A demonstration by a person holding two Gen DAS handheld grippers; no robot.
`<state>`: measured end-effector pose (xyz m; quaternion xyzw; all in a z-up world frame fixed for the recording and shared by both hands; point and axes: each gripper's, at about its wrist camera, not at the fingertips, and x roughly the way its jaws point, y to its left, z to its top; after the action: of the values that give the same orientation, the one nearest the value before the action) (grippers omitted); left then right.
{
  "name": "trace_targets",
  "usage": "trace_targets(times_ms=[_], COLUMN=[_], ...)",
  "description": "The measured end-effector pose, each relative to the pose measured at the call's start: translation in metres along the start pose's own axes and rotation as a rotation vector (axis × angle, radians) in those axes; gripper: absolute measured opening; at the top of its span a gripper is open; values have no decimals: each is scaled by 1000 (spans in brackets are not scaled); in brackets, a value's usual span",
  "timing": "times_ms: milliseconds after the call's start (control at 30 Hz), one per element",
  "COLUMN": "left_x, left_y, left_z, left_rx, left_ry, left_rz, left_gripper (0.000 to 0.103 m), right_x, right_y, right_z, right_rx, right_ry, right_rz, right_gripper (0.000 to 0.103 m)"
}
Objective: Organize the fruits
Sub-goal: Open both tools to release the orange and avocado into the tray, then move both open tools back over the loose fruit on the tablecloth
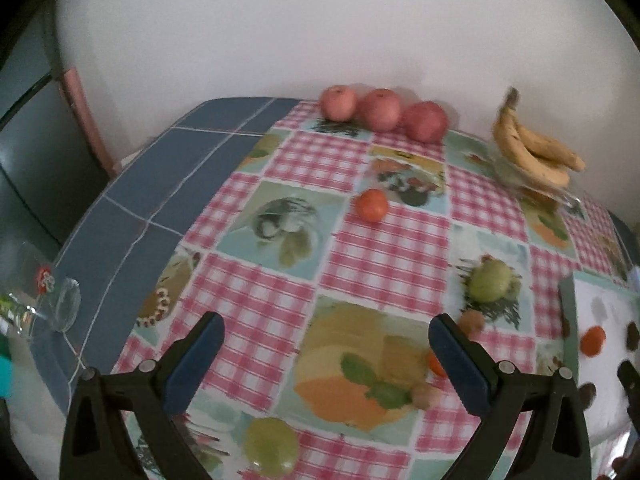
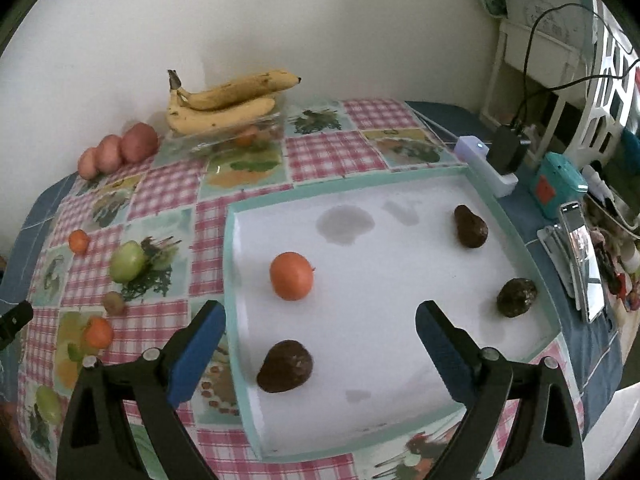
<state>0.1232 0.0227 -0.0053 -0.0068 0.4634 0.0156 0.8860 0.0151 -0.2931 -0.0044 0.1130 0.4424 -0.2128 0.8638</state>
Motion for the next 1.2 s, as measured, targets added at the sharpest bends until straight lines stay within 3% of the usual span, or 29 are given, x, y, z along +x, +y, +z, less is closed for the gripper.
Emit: trace_targets(times_ms=[333, 667, 1000, 1200], left_x=[25, 26, 21, 25], left_y=[57, 60, 58, 61], left_z=[14, 19, 27, 29], left_rx=[-199, -201, -226, -246], left_ry=[43, 28, -28, 17], left_rz=[22, -13, -108, -160], left_gripper=[103, 103, 103, 103], right_x=[6, 5, 11, 15], right_y=[6, 24, 38, 59], right_z=[0, 1, 6, 7], right_rx=[20, -6, -1, -34], right_ry=[14, 13, 53, 90], right_rz=[65, 107, 164, 184], right_gripper=[96, 96, 96, 96])
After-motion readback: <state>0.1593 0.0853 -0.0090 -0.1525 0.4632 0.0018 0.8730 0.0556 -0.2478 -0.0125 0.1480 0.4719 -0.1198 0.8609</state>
